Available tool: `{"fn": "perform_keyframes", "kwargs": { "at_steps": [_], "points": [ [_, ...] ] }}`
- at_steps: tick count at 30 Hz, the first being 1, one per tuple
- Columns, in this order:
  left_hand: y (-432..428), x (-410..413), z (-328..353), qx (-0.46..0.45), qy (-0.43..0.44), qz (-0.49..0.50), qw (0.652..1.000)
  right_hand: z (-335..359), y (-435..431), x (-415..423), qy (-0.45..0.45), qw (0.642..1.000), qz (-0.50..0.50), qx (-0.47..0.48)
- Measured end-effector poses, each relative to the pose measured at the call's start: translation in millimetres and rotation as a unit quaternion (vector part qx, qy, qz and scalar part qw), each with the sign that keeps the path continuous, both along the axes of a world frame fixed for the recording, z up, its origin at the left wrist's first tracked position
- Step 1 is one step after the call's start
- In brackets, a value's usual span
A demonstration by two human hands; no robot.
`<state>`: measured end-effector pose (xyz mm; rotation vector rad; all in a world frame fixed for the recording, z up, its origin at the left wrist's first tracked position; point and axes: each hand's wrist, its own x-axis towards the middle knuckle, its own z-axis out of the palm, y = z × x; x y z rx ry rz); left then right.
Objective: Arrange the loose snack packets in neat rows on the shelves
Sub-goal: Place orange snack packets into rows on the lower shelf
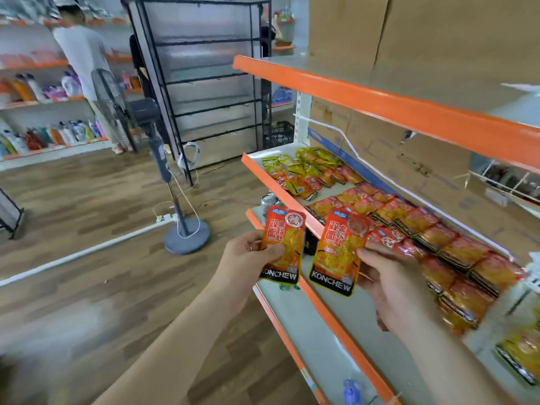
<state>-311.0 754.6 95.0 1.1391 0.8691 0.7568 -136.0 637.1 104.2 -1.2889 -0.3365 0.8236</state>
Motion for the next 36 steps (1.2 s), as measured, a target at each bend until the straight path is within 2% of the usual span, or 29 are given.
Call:
{"fn": "perform_keyframes", "kwargs": {
  "at_steps": [10, 17, 21, 25, 33, 36],
  "points": [
    [91.9, 62.4, -15.8, 0.021, 0.005, -0.003, 1.000, -17.0, 75.0, 48.4, 0.013, 1.000, -0.021, 0.012],
    [146.2, 109.2, -30.0, -0.013, 0.025, -0.022, 0.999, -26.6, 120.0, 90.6, -0.029, 0.996, -0.055, -0.068],
    [163.4, 127.5, -38.8, -0.028, -0.006, -0.042, 0.999, -36.3, 141.7, 110.8, -0.036, 0.994, -0.033, -0.099],
    [181.2, 142.0, -51.6, -0.032, 0.004, -0.049, 0.998, -43.3, 155.3, 118.3, -0.040, 0.994, -0.019, -0.098],
    [195.9, 193.0, -60.2, -0.002, 0.061, -0.176, 0.982, -62.5, 151.4, 137.8, -0.133, 0.972, -0.086, -0.171],
    [202.2, 209.4, -66.7, -0.006, 0.058, -0.219, 0.974, -77.0, 146.6, 142.2, -0.151, 0.965, -0.101, -0.188]
  ]
}}
